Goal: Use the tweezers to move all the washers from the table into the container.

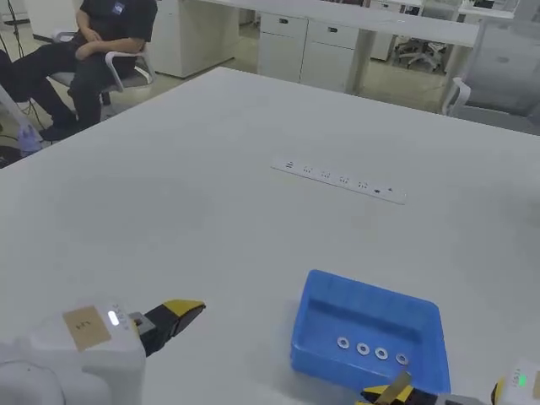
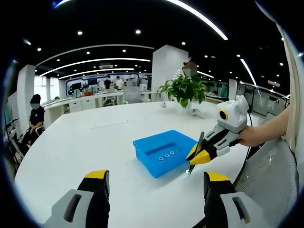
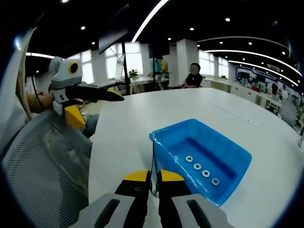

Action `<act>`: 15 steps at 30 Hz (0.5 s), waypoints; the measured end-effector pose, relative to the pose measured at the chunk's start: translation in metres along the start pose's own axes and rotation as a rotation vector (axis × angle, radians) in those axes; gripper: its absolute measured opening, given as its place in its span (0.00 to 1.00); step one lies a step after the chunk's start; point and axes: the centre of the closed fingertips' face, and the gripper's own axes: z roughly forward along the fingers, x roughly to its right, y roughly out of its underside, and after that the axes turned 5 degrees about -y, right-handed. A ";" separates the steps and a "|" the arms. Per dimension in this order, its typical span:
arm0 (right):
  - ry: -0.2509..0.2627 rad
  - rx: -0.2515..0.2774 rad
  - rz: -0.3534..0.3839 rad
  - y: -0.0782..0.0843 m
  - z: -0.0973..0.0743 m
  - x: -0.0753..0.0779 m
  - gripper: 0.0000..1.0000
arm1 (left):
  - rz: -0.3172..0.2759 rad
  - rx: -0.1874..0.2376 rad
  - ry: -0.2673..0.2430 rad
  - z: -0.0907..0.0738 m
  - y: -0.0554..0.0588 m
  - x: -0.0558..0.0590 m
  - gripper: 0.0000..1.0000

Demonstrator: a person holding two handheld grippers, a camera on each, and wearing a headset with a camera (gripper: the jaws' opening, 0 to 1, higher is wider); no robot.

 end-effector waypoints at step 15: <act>-0.018 0.116 0.023 -0.056 -0.013 0.002 0.03 | -0.002 0.006 0.001 0.000 -0.001 0.000 0.83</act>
